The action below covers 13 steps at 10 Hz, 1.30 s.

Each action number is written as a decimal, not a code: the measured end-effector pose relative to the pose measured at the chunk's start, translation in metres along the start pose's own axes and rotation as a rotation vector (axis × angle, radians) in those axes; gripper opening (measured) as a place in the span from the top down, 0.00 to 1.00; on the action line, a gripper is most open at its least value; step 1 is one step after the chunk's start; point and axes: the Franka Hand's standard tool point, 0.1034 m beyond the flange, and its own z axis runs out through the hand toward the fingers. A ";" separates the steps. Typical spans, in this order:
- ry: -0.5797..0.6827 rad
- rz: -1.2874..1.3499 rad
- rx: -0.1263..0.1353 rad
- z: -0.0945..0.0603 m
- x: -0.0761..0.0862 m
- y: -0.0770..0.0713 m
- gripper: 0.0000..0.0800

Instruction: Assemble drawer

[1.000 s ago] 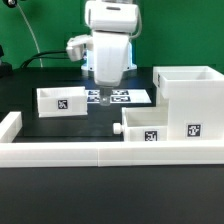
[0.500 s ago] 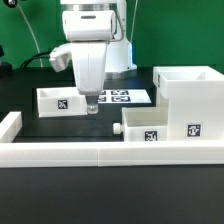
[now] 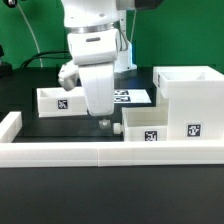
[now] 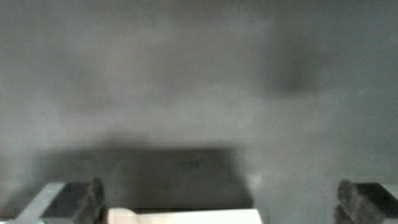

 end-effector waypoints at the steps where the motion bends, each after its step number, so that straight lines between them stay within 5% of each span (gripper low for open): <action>1: 0.003 0.022 0.003 0.002 0.007 0.000 0.19; 8: 0.015 0.168 0.006 0.005 0.057 0.002 0.19; 13: 0.019 0.199 0.002 0.003 0.058 0.006 0.19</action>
Offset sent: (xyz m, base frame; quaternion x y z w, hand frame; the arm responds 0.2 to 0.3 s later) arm -0.0027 0.0334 0.0032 -0.0052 -0.0077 0.0456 0.9989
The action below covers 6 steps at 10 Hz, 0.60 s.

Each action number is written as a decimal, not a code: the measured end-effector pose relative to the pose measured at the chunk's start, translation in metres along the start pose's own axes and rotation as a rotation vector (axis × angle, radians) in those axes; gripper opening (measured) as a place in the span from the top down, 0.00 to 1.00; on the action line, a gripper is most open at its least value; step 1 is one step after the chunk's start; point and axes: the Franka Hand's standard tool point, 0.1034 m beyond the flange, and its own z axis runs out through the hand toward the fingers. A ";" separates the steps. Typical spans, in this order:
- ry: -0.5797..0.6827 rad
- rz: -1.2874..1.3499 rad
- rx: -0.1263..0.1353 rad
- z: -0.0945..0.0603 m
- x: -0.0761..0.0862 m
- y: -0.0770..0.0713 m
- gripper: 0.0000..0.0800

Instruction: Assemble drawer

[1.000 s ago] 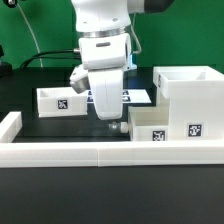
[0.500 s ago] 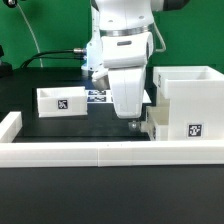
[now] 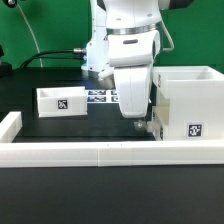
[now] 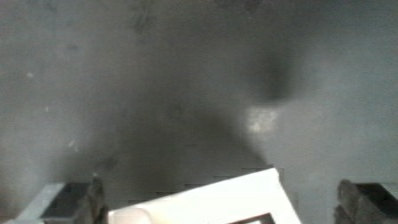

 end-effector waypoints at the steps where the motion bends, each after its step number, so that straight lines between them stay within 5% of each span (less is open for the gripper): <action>1: -0.002 0.009 0.000 -0.001 -0.008 -0.001 0.19; 6: -0.027 0.050 -0.005 -0.027 -0.060 -0.031 0.19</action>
Offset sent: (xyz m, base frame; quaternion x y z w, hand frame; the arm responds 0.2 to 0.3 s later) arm -0.0332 -0.0326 0.0193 -0.0285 -0.0242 -0.0275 0.9989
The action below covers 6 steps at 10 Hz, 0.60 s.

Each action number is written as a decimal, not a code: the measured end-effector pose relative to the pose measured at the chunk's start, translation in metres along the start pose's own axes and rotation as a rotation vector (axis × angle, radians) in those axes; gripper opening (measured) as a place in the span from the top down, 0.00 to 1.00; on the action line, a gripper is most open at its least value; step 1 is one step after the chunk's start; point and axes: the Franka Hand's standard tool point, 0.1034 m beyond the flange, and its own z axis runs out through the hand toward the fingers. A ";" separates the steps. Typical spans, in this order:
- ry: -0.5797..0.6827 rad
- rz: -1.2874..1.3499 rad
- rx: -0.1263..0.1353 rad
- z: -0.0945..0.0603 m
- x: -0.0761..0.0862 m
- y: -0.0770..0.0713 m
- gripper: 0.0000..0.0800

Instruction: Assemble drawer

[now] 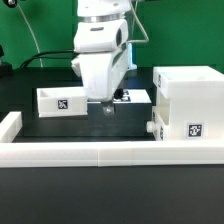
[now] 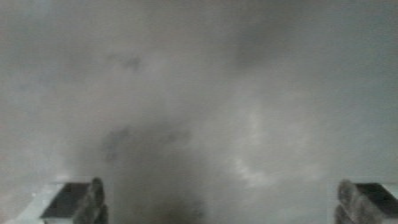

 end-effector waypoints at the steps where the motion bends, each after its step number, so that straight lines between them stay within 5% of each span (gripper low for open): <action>1: -0.004 0.013 -0.002 -0.006 -0.011 -0.006 0.19; 4: -0.008 0.053 -0.014 -0.022 -0.043 -0.011 0.19; 6: -0.007 0.084 -0.013 -0.021 -0.043 -0.011 0.19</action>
Offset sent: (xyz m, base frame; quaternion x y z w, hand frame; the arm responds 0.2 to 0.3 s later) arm -0.0244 -0.0387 0.0240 0.0033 0.0062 0.0024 1.0000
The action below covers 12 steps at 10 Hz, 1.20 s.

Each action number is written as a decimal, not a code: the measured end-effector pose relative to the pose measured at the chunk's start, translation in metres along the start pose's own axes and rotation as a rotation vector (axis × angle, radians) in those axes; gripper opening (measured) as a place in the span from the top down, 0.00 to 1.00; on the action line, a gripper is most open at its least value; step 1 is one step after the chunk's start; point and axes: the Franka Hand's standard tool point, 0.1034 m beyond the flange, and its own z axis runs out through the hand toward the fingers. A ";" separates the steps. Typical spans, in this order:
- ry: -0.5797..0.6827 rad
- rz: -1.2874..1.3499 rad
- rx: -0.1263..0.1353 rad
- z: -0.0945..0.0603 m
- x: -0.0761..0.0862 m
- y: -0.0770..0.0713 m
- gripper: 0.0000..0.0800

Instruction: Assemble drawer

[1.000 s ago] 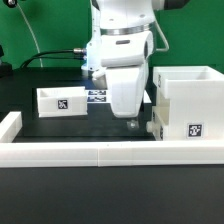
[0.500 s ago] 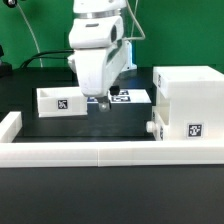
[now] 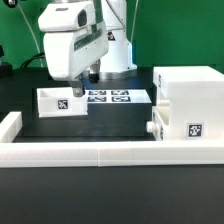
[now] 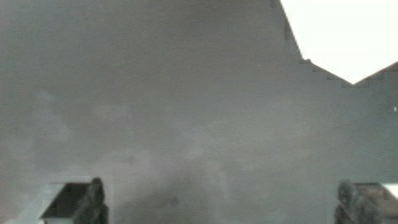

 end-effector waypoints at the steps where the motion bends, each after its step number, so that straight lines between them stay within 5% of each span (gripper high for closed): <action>1: 0.000 0.001 0.000 0.000 0.000 0.000 0.19; 5: 0.003 0.231 0.002 0.001 0.000 0.000 0.19; 7: 0.010 0.461 -0.037 -0.004 0.000 -0.009 0.19; 12: 0.017 0.791 -0.031 -0.003 0.001 -0.012 0.19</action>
Offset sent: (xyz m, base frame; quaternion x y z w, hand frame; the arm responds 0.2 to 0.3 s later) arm 0.0000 0.0000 0.0000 0.0000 0.0000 0.1296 0.9916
